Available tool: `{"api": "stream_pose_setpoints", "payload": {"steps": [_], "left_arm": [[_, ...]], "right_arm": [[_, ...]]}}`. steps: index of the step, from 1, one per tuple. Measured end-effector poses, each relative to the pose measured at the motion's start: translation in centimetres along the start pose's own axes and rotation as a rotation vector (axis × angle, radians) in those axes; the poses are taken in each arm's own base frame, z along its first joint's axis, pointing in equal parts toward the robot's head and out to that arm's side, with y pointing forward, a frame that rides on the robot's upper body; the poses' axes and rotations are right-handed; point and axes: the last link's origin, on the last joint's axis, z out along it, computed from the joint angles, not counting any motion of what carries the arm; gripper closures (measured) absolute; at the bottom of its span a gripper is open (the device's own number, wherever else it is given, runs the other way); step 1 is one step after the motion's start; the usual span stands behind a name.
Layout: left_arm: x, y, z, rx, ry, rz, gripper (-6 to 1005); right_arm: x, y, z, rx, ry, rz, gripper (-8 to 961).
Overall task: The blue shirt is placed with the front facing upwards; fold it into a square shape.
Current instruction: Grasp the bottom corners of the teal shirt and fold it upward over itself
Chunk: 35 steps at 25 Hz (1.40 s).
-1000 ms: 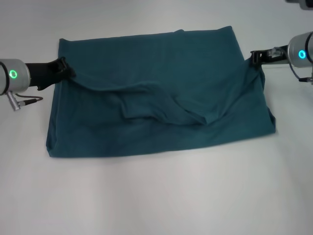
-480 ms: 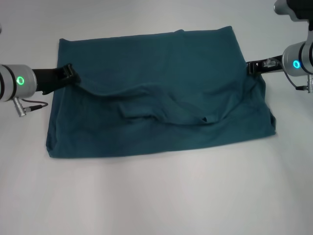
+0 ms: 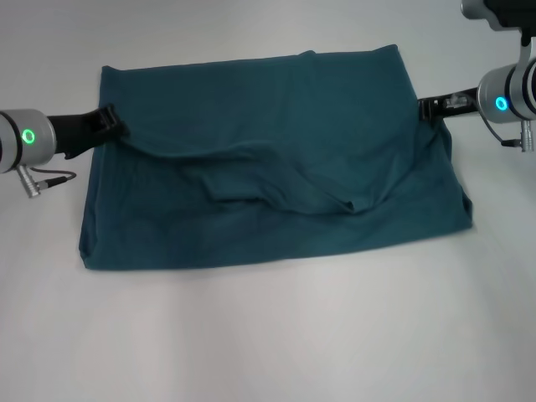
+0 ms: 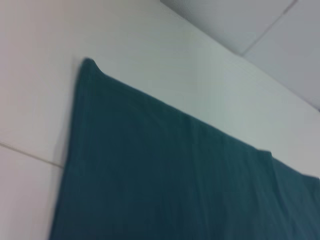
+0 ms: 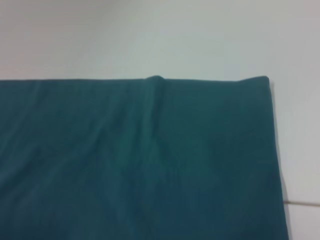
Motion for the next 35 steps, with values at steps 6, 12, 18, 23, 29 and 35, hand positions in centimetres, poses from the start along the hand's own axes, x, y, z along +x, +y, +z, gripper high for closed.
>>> {"api": "stream_pose_setpoints", "payload": {"steps": [6, 12, 18, 23, 29, 35], "left_arm": [[0.5, 0.3, -0.1, -0.005, 0.021, 0.002, 993], [0.6, 0.4, -0.1, -0.004, 0.021, 0.010, 992], [0.1, 0.4, 0.1, -0.005, 0.009, 0.041, 947], [-0.2, 0.3, 0.2, -0.004, 0.002, 0.037, 901], [-0.4, 0.3, 0.2, -0.007, -0.003, 0.031, 666], [-0.9, 0.2, 0.3, -0.010, -0.012, 0.014, 541]], "right_arm": [[-1.1, 0.1, -0.2, 0.001, -0.023, -0.003, 833], [-1.2, 0.3, -0.1, 0.006, -0.029, -0.016, 819], [-0.3, 0.9, 0.3, 0.003, 0.000, -0.058, 806], [0.8, 0.7, 0.6, 0.024, 0.044, -0.106, 794], [1.2, 0.6, 0.7, 0.032, 0.065, -0.121, 781], [1.4, 0.7, 0.7, 0.023, 0.081, -0.118, 524]]}}
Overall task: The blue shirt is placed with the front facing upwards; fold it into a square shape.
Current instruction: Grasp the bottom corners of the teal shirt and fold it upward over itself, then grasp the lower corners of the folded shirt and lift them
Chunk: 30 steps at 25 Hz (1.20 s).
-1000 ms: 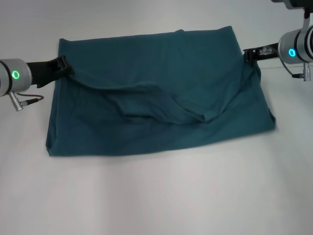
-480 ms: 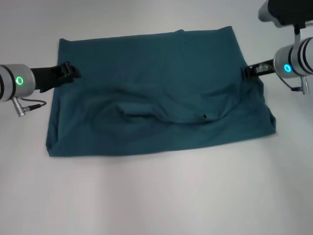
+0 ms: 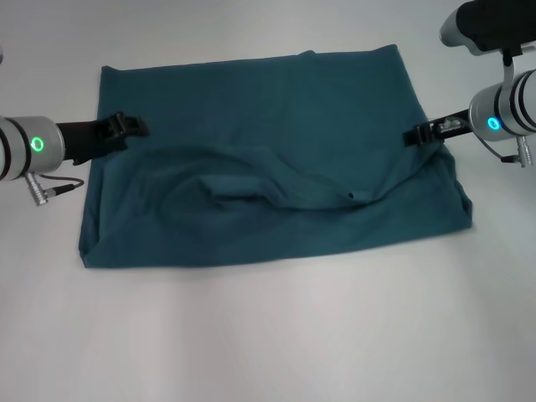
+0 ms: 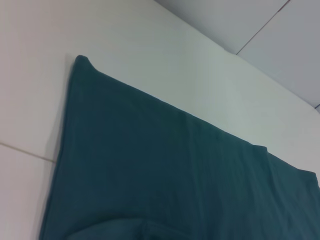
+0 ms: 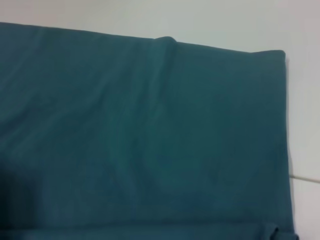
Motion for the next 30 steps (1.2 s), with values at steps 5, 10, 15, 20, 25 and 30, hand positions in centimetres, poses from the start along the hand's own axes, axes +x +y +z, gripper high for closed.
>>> {"api": "stream_pose_setpoints", "payload": {"steps": [5, 10, 15, 20, 25, 30], "left_arm": [[-0.4, -0.5, -0.2, 0.002, -0.008, -0.019, 543], [-0.6, -0.7, -1.2, -0.061, -0.017, -0.057, 544], [-1.0, -1.4, -3.3, -0.154, -0.043, -0.114, 545], [-2.4, -3.5, -5.7, -0.221, -0.060, -0.195, 548], [-4.1, -5.4, -7.1, -0.215, -0.082, -0.229, 554], [-5.8, -6.6, -7.6, -0.203, -0.100, -0.190, 550]], "right_arm": [[-0.1, -0.7, -0.6, -0.010, 0.007, 0.054, 322], [0.0, -1.5, -2.7, -0.103, -0.035, 0.146, 303], [2.6, -1.6, -5.2, -0.320, -0.091, 0.232, 284], [6.4, -2.6, -7.5, -0.523, -0.150, 0.348, 293], [10.3, -4.3, -9.8, -0.626, -0.213, 0.425, 300], [13.0, -5.3, -10.4, -0.661, -0.216, 0.479, 306]]}}
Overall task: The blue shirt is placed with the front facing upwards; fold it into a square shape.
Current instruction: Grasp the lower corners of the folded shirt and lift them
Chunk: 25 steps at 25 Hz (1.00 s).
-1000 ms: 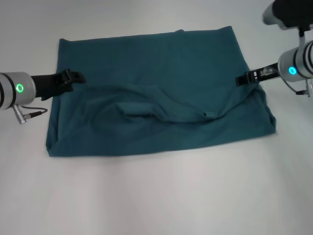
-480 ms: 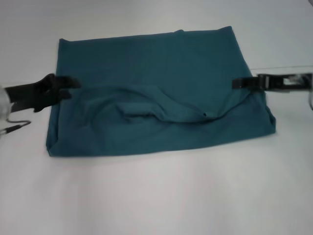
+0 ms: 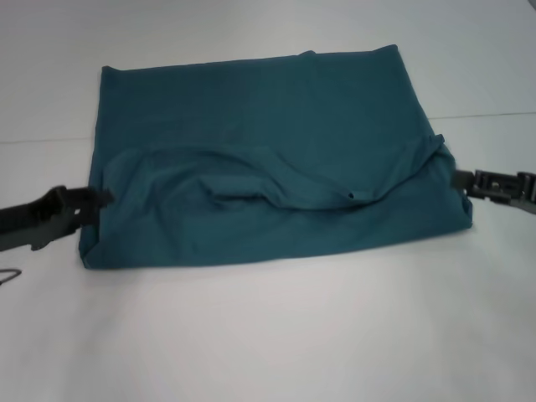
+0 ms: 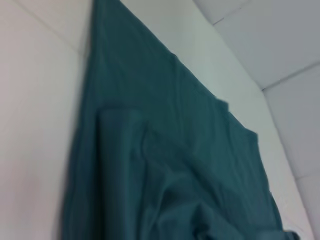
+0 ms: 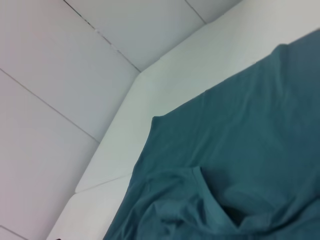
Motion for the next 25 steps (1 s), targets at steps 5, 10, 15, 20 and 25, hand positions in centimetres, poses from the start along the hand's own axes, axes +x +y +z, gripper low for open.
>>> {"api": "stream_pose_setpoints", "payload": {"steps": [5, 10, 15, 20, 25], "left_arm": [[-0.8, -0.1, 0.0, -0.012, -0.027, 0.091, 546], [-1.0, -0.7, 0.6, 0.049, -0.022, 0.143, 531], [-0.7, -1.2, 0.9, 0.100, -0.001, 0.185, 443], [-0.9, -1.6, 1.1, 0.136, -0.016, 0.208, 300], [-1.1, -1.8, 1.2, 0.149, -0.021, 0.208, 287]], "right_arm": [[0.5, -0.7, -0.5, -0.002, -0.001, 0.005, 312], [0.4, -0.7, -0.5, 0.001, -0.003, -0.006, 318], [0.3, -0.7, -0.4, 0.002, -0.005, -0.012, 325], [0.2, -0.7, -0.4, 0.002, -0.007, -0.013, 331], [0.2, -0.7, -0.4, 0.002, -0.009, -0.013, 337]]}}
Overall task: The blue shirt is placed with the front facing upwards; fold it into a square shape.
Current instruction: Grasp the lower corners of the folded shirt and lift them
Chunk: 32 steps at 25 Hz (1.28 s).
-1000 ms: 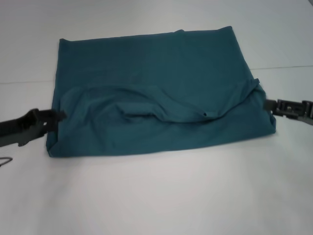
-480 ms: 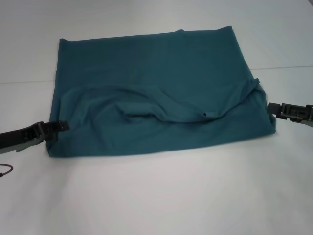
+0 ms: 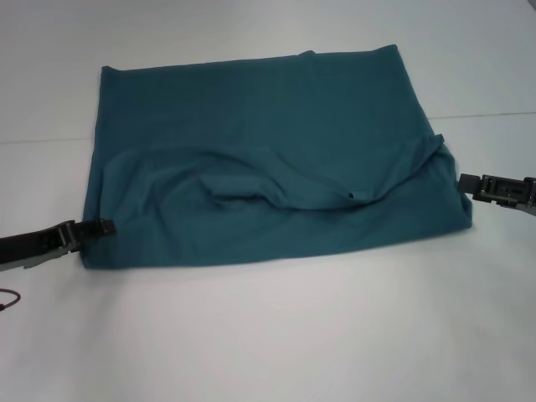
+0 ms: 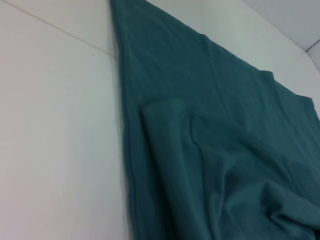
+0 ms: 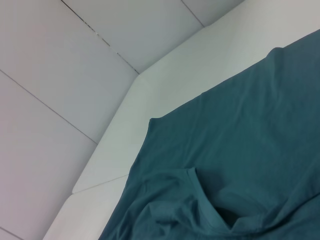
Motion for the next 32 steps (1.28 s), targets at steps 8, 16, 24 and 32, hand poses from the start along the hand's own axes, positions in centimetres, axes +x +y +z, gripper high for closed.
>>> {"api": "stream_pose_setpoints", "payload": {"steps": [8, 16, 24, 32], "left_arm": [[-0.7, -0.3, 0.6, 0.023, -0.014, -0.001, 293], [-1.2, 0.6, 1.3, 0.006, -0.043, 0.021, 300], [-0.8, 1.9, 2.3, -0.005, -0.052, 0.033, 307], [-0.5, 2.6, 2.5, 0.000, -0.065, 0.053, 369]], "right_arm": [[0.1, -0.1, -0.2, 0.003, -0.005, 0.006, 347], [0.5, -0.3, -0.3, 0.005, -0.005, 0.021, 358], [0.5, -0.3, -0.3, 0.003, -0.004, 0.024, 368], [0.5, -0.3, -0.4, -0.004, -0.010, 0.029, 378]]}}
